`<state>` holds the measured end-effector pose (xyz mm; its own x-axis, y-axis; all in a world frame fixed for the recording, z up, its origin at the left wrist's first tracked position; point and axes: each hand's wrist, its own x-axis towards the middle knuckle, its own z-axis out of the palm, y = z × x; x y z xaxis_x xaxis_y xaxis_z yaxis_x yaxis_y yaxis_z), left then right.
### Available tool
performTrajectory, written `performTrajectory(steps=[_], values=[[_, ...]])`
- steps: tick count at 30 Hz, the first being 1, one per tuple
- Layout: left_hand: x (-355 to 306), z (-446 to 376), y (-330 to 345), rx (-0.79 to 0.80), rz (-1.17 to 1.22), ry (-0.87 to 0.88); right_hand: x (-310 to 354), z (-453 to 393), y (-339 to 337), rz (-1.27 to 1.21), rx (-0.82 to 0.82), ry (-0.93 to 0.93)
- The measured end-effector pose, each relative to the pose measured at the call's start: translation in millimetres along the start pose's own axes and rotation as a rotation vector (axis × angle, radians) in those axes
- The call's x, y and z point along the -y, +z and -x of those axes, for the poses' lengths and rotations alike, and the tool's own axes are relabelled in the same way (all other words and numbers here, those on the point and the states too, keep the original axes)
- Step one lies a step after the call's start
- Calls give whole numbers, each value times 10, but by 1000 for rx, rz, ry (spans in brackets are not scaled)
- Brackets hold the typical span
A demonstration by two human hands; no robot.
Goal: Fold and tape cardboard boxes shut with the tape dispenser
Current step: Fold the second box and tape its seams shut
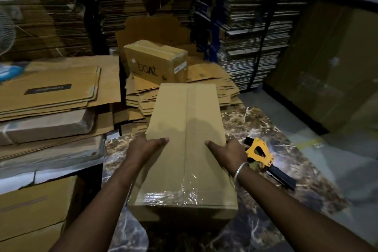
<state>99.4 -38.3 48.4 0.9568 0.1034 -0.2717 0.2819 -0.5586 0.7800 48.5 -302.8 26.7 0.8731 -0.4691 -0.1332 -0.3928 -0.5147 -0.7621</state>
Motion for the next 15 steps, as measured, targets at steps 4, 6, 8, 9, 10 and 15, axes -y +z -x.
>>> performTrajectory(steps=[4,6,8,9,10,15], values=[[-282,3,44,38,91,-11,120,-127,-293,5,27,-1],[-496,-2,77,36,125,0,168,-219,-494,-35,35,-37],[-752,5,133,9,173,14,222,-360,-745,-67,35,-67],[-882,0,193,-3,187,12,243,-448,-890,-85,34,-81],[-1024,7,267,-13,197,17,253,-547,-1045,-100,34,-104],[-1881,125,892,-51,199,50,30,-1107,-1987,-173,36,-163]])
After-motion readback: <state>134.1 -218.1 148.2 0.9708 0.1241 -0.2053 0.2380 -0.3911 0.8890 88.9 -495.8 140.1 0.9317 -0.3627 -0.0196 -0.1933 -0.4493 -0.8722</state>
